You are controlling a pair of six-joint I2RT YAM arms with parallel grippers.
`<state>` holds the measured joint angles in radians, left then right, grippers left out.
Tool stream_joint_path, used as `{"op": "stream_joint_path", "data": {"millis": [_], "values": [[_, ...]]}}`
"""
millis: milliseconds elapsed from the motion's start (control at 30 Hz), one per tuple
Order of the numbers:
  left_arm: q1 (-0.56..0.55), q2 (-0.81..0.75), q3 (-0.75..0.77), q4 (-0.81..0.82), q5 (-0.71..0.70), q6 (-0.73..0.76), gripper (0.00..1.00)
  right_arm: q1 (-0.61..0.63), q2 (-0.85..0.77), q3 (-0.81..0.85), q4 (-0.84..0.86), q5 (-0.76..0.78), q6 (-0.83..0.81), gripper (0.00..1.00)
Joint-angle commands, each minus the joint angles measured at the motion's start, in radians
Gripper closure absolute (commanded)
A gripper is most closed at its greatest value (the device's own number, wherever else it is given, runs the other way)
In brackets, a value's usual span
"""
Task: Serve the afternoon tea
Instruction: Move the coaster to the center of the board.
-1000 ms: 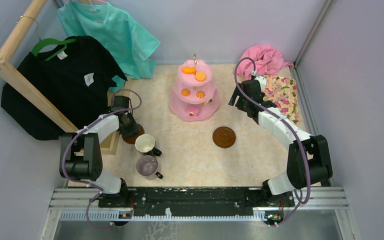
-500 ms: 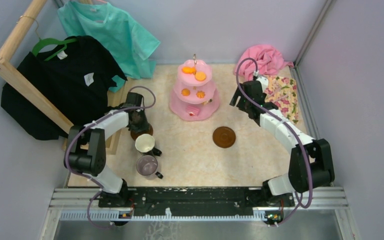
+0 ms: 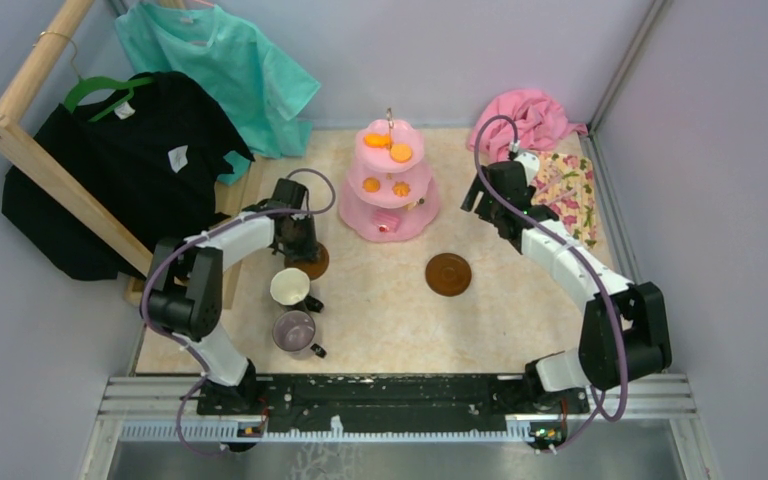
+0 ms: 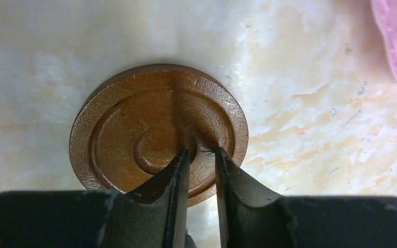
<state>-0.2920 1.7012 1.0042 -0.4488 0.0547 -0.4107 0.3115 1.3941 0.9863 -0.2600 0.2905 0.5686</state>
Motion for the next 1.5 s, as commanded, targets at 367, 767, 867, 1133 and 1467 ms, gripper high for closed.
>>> {"op": "stream_joint_path", "data": {"millis": [367,767,867,1133,1467], "values": [[-0.139,0.122,0.015,-0.057,0.131,0.012,0.71,-0.006,-0.074,-0.014,0.007,0.032,-0.012,0.22],[-0.240,0.158,0.069,-0.059,0.151,-0.006,0.72,-0.025,-0.102,-0.026,-0.007,0.030,-0.016,0.22],[-0.257,0.169,0.080,-0.064,0.157,-0.016,0.72,-0.031,-0.111,-0.028,-0.010,0.026,-0.018,0.22],[-0.276,0.168,0.074,-0.104,0.136,-0.039,0.72,-0.038,-0.121,-0.026,-0.014,0.024,-0.026,0.22],[-0.279,0.147,0.008,-0.136,0.110,-0.095,0.72,-0.041,-0.119,-0.013,-0.019,0.016,-0.039,0.22]]}}
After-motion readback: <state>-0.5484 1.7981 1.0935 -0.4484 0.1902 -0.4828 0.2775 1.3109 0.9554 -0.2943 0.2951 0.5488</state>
